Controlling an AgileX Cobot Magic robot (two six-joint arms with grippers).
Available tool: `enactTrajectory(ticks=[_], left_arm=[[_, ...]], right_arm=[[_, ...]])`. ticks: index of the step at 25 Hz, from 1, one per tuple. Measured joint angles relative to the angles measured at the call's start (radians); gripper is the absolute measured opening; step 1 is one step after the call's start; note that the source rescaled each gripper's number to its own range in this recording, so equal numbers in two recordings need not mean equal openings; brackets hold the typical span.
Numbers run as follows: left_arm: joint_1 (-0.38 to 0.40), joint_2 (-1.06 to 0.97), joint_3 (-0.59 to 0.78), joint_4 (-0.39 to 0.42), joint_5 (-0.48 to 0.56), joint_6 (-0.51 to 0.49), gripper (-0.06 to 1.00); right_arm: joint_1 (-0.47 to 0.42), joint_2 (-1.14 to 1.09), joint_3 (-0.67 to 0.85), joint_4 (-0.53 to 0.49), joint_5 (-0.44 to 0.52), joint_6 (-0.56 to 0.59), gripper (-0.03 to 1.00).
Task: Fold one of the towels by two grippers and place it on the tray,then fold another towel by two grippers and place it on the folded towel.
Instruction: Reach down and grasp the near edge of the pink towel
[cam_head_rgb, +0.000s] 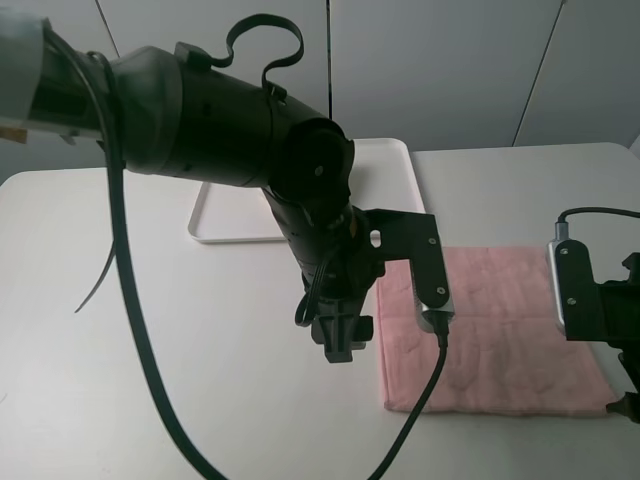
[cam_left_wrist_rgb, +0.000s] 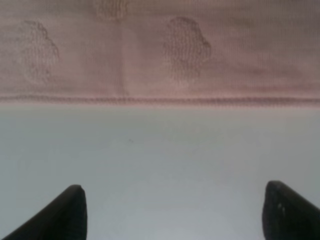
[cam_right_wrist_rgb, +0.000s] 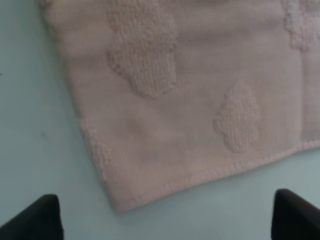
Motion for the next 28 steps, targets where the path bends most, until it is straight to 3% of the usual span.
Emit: enactTrajectory(ticks=[3,9,17,28], left_arm=[[0.0,0.0,0.0,0.0,0.0,0.0,0.92],[0.0,0.0,0.0,0.01,-0.005,0.002,0.92],[0.0,0.0,0.0,0.018,-0.008,0.006,0.92],[0.0,0.0,0.0,0.024,-0.008,0.022,0.92]], right_arm=[[0.004,0.0,0.037,0.004,-0.021,-0.049,0.99],[0.008,0.0,0.072,0.004,-0.042,-0.213,1.0],[0.008,0.027,0.073,0.08,-0.054,-0.215,1.0],[0.008,0.121,0.074,0.076,-0.072,-0.179,1.0]])
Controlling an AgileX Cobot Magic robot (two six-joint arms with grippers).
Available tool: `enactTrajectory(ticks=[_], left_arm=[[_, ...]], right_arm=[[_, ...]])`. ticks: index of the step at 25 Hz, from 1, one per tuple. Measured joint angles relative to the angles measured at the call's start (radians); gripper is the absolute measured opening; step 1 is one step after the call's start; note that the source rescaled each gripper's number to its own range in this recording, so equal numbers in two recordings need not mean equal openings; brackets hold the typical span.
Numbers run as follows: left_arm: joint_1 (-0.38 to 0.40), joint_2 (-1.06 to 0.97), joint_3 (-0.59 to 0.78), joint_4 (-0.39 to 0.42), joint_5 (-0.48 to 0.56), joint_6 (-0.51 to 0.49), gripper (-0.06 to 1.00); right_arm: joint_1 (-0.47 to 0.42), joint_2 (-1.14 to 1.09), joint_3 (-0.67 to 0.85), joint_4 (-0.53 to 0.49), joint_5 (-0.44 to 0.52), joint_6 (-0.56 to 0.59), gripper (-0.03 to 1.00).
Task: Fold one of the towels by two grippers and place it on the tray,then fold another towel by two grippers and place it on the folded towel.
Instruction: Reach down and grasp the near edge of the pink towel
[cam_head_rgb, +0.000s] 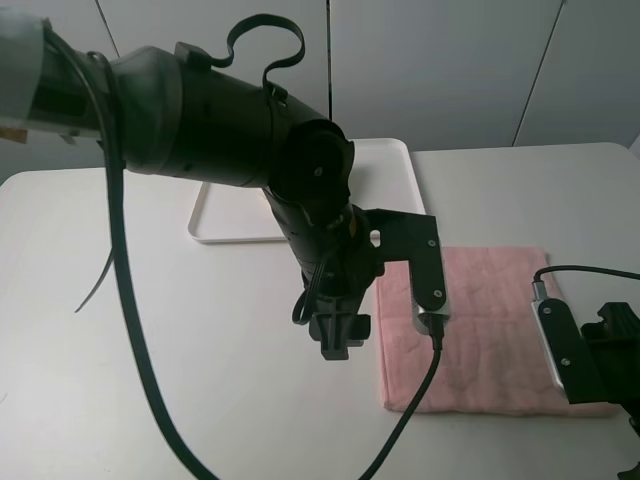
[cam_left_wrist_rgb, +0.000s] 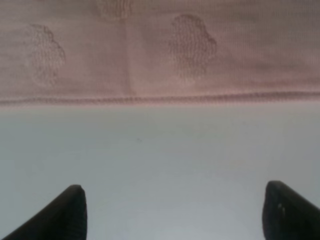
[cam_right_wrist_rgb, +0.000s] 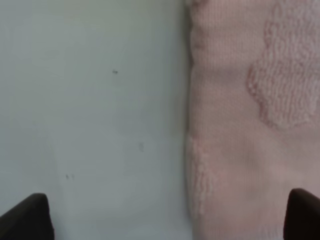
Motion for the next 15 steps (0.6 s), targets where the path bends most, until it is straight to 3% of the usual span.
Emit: enactTrajectory(ticks=[9,15], left_arm=[[0.0,0.0,0.0,0.0,0.004,0.001,0.92],[0.0,0.0,0.0,0.0,0.006,0.002,0.92]], right_arm=[[-0.033,0.081,0.0,-0.15,-0.051,0.125,1.0],[-0.09,0.081,0.0,-0.17,-0.077,0.132,1.0]])
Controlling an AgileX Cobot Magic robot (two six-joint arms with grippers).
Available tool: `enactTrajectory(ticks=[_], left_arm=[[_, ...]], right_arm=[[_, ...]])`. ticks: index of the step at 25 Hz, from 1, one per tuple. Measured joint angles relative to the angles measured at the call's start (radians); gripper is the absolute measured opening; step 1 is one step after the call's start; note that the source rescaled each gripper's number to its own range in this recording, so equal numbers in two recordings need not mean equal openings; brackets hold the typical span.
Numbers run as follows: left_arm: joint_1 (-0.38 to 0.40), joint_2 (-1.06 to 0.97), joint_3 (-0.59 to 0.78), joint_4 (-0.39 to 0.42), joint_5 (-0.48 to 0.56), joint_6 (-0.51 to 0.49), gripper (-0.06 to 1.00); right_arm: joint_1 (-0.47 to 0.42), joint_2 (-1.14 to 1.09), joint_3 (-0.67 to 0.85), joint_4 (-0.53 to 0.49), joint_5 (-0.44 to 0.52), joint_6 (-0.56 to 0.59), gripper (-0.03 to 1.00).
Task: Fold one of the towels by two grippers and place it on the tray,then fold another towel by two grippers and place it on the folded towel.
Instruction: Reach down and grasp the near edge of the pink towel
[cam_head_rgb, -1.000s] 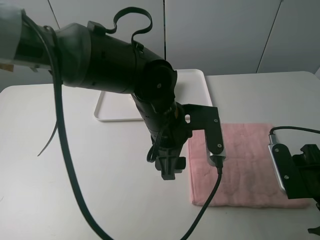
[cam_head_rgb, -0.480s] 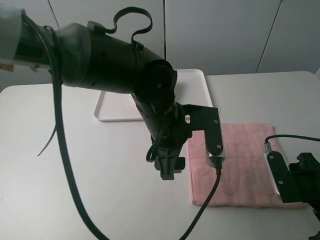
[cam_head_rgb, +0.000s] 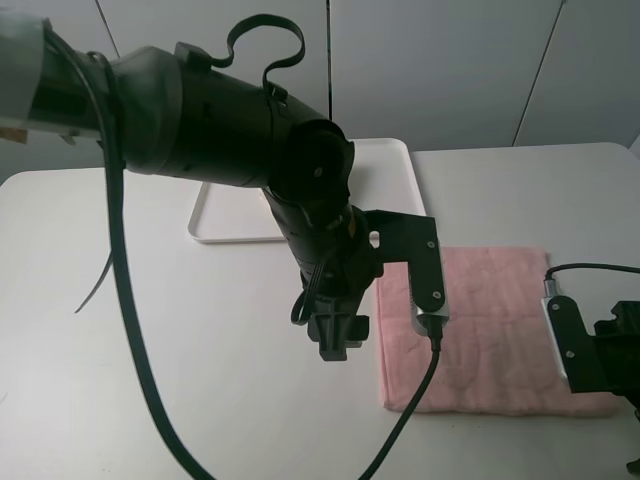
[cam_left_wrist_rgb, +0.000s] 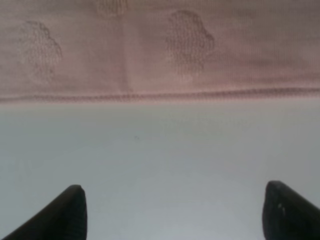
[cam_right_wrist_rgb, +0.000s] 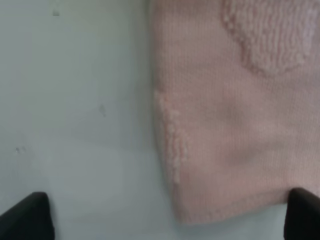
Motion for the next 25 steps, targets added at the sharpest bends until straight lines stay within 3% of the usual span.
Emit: enactTrajectory(ticks=[8,17,25], left_arm=[[0.0,0.0,0.0,-0.006,0.0,0.0,0.92],[0.0,0.0,0.0,0.0,0.0,0.0,0.92],[0.0,0.0,0.0,0.0,0.0,0.001,0.92]], right_arm=[[0.0,0.0,0.0,0.021,-0.018,-0.025,1.0],[0.0,0.004,0.0,0.141,-0.001,-0.185,1.0],[0.0,0.037,0.0,0.151,-0.011,-0.218,1.0]])
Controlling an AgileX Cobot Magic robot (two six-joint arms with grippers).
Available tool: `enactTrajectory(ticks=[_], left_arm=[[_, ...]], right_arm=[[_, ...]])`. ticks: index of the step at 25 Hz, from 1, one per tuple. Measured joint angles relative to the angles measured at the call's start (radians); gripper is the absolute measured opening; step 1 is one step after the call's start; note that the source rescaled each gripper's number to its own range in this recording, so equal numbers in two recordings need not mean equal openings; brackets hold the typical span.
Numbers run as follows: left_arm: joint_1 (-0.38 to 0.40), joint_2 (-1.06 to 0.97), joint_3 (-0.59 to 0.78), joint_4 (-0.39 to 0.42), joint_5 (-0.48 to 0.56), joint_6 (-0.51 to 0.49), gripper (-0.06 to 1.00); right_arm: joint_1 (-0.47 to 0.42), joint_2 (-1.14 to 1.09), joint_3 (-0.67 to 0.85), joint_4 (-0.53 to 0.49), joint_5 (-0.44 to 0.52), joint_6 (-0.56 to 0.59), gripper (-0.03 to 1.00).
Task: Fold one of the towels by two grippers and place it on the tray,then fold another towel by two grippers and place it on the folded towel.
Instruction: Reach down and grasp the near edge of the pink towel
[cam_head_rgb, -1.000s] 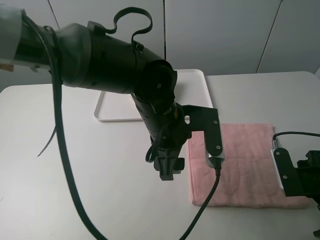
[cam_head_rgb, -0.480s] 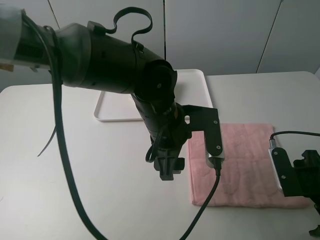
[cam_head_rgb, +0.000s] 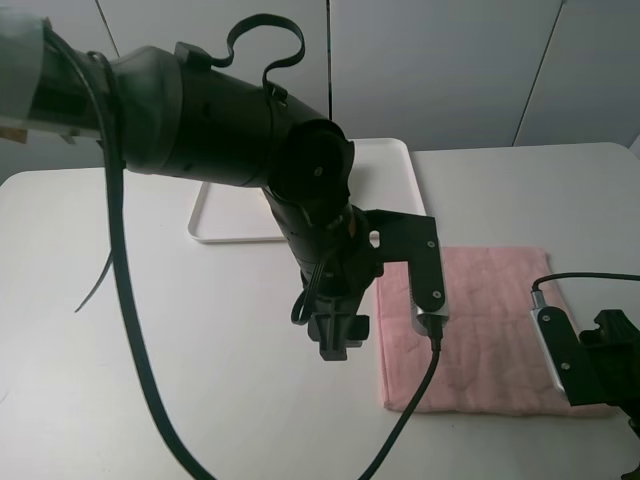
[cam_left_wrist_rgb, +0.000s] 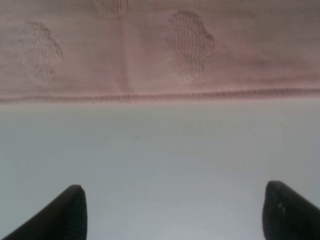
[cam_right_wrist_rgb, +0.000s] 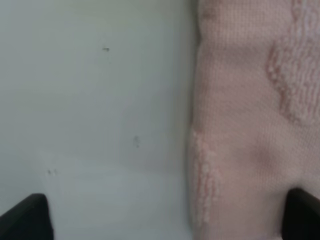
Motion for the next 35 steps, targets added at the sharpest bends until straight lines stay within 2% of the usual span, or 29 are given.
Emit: enactTrajectory(ticks=[11,19,25,29,32,35], left_arm=[[-0.004,0.0,0.0,-0.006,0.004,0.0,0.92],[-0.092,0.0,0.0,-0.006,0.002,0.002,0.92],[-0.1,0.0,0.0,-0.051,-0.002,0.002,0.92],[-0.156,0.026,-0.002,-0.062,-0.007,0.004,0.92],[-0.203,0.075,-0.002,-0.071,-0.009,-0.03,0.92],[-0.216,0.109,-0.002,-0.074,-0.02,-0.064,0.92]], right_arm=[[0.0,0.031,-0.006,0.0,-0.006,-0.013,1.0],[0.0,0.033,-0.007,0.0,-0.006,-0.013,1.0],[0.0,0.033,-0.007,0.0,-0.006,-0.013,1.0],[0.0,0.033,-0.007,0.0,-0.006,-0.013,1.0],[0.0,0.033,-0.007,0.0,-0.004,-0.013,1.0],[0.0,0.033,-0.007,0.0,-0.004,-0.013,1.0]])
